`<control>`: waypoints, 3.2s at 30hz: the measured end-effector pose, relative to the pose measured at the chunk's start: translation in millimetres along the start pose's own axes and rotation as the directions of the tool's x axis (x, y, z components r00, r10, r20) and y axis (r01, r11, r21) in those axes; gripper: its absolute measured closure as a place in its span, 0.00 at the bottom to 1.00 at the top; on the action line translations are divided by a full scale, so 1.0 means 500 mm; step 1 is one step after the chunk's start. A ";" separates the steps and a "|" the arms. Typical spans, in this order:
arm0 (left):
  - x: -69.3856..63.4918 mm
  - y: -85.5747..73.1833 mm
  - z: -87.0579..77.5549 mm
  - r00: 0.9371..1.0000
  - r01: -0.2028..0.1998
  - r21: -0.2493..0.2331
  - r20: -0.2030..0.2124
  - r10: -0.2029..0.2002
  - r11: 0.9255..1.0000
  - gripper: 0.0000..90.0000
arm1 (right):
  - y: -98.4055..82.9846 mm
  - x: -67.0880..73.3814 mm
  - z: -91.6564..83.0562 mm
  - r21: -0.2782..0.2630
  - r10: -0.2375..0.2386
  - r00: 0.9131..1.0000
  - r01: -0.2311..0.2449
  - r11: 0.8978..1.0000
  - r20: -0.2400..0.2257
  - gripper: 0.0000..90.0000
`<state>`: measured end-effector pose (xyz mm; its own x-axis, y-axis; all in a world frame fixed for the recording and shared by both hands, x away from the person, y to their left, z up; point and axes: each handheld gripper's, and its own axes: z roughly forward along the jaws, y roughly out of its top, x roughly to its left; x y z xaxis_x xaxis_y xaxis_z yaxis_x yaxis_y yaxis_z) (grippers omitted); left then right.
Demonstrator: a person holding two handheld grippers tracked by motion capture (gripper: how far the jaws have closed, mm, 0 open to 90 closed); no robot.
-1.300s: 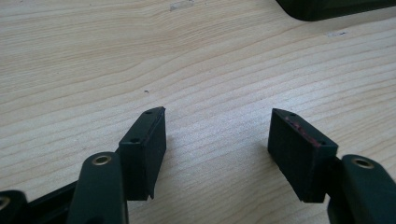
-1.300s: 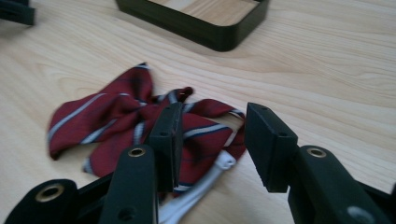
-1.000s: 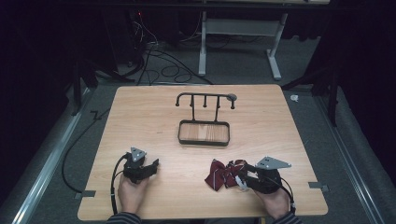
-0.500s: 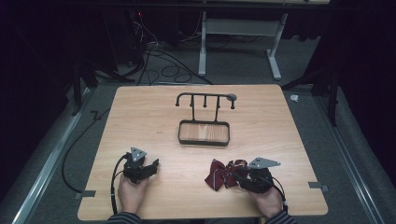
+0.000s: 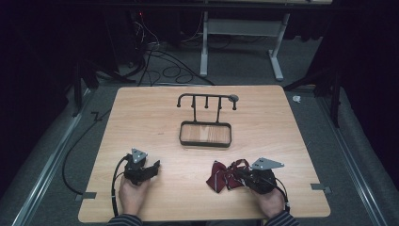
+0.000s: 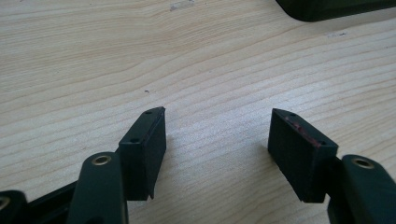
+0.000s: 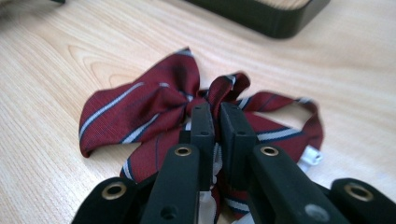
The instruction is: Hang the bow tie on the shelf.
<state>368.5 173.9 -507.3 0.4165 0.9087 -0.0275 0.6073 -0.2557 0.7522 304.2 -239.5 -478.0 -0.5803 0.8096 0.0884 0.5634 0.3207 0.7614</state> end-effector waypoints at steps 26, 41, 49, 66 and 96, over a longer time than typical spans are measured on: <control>0.000 0.000 0.000 1.000 0.000 0.001 0.000 0.000 1.000 0.41 | 0.122 -0.003 -0.075 -0.120 -0.159 0.987 0.157 0.980 -0.006 0.97; -0.001 0.000 0.000 1.000 -0.001 0.001 -0.001 0.001 1.000 0.41 | 0.198 -0.015 -0.102 -0.190 -0.177 0.982 0.161 0.969 -0.070 0.97; 0.000 0.000 0.000 1.000 0.001 0.000 0.000 -0.001 1.000 0.41 | 0.229 -0.026 -0.101 -0.192 -0.181 0.980 0.163 0.968 -0.083 0.97; 0.000 0.000 0.000 1.000 0.001 0.000 0.001 -0.001 1.000 0.41 | 0.286 -0.026 -0.092 -0.206 -0.210 0.973 0.188 0.960 -0.095 0.97; 0.003 0.000 -0.001 1.000 0.004 0.003 0.012 -0.004 1.000 0.41 | 0.391 -0.036 -0.031 -0.202 -0.220 0.969 0.194 0.960 -0.114 0.97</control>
<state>368.7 175.5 -506.9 0.4221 0.9058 -0.0384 0.6113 -0.2530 0.7499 415.6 -198.9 -320.7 -0.7533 0.6577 -0.0088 0.3091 0.3658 0.8779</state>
